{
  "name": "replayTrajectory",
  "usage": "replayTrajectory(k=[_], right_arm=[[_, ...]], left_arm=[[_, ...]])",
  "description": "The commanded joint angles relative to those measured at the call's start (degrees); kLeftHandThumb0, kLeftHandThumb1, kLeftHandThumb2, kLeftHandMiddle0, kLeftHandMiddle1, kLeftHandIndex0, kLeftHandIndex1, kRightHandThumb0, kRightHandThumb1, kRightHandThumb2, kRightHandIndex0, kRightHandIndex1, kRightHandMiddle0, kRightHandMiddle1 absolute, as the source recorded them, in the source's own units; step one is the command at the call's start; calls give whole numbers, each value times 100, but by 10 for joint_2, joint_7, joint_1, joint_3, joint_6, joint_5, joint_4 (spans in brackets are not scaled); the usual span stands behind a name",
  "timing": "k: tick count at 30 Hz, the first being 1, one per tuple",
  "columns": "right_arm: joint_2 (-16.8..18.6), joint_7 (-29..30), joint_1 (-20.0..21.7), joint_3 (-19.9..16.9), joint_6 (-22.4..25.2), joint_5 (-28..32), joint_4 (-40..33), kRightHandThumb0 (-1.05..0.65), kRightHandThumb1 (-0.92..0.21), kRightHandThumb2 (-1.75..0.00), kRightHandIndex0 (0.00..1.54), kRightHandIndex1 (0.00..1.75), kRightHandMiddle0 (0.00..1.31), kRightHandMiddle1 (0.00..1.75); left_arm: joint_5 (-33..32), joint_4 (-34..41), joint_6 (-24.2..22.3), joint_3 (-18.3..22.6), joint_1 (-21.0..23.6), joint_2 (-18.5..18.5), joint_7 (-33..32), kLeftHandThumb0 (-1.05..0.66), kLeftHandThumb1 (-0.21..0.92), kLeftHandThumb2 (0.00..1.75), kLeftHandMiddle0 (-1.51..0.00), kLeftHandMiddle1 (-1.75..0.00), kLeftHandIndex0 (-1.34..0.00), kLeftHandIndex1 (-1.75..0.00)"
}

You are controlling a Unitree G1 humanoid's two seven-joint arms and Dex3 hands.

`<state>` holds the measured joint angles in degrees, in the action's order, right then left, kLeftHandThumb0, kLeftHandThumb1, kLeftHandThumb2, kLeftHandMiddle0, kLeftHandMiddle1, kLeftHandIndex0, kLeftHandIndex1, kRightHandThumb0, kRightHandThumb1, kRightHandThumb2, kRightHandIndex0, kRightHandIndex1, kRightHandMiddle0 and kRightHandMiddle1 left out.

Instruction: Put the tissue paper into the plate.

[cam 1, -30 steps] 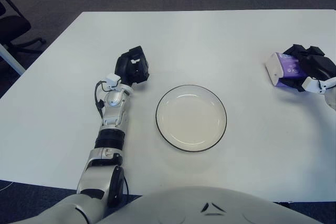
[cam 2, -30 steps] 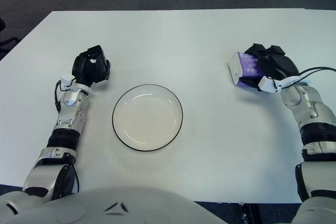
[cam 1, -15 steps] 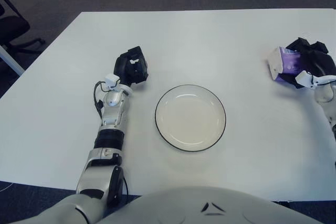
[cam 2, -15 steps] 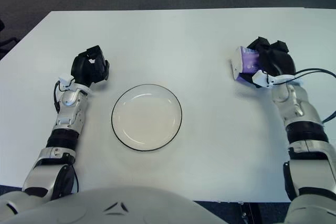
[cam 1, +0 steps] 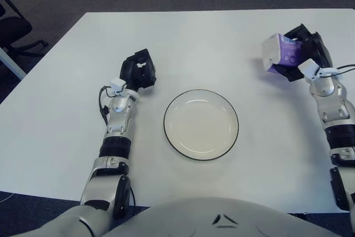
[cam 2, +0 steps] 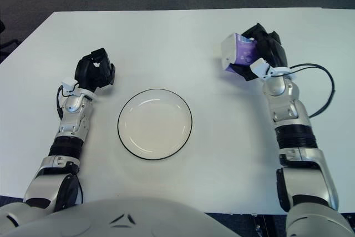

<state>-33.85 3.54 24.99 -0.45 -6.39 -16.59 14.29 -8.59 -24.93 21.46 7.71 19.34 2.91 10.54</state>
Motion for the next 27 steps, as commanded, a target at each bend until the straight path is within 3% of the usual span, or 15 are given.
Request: replayTrajectory(k=[1, 10, 27], right_arm=[[20, -26, 13, -12, 33, 23, -64, 0, -5, -159, 85, 164, 58, 175], [69, -52, 23, 11, 48, 20, -142, 0, -4, -160, 86, 165, 59, 175], [82, -105, 31, 57, -19, -1, -193, 0, -3, -163, 85, 167, 60, 175]], left_arm=[[-2, -54, -2, -3, -94, -25, 0, -40, 60, 112, -138, -175, -108, -175], [3, -53, 2, -8, -95, -29, -6, -38, 58, 112, -138, -175, -110, -175], [11, -52, 2, -13, -95, -30, -12, -39, 58, 112, -139, -175, -110, -175]])
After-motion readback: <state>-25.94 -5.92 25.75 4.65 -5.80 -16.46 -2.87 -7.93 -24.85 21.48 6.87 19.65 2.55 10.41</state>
